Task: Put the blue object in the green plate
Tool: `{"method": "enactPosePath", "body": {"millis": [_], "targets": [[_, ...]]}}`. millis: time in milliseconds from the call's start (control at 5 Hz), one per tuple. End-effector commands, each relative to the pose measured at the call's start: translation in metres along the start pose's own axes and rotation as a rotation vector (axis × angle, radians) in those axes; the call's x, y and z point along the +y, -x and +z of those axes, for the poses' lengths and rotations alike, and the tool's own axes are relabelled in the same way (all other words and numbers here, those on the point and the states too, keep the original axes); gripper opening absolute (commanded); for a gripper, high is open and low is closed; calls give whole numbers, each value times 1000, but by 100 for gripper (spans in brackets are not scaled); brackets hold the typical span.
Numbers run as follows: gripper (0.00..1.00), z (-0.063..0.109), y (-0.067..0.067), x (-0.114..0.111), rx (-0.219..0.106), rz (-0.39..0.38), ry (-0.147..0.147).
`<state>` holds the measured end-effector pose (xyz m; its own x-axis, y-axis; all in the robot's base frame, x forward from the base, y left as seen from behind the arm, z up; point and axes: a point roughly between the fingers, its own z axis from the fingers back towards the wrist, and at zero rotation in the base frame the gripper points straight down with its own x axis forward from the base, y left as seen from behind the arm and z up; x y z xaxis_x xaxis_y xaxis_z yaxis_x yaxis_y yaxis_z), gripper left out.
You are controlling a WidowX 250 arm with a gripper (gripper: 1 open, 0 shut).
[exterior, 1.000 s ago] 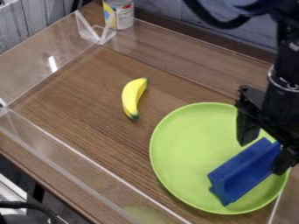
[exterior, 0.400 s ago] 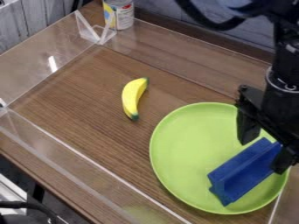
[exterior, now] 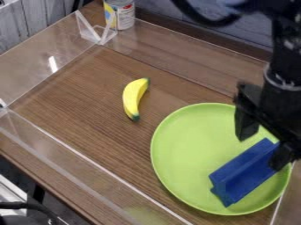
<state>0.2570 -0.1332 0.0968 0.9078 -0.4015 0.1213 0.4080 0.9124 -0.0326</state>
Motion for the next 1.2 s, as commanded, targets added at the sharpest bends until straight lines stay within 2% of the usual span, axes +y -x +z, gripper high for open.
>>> {"method": "enactPosePath", "body": {"millis": [0,200,600,800,1000], "targets": [[100,41,-8,35,-86,61,-28],[0,54,-9,81,-103,128,-51],[0,18,-23,34,-70,47,-26],[0,1,-25,21,-53,16,-18],[0,-20,-30,18,-38,0,-17]]}}
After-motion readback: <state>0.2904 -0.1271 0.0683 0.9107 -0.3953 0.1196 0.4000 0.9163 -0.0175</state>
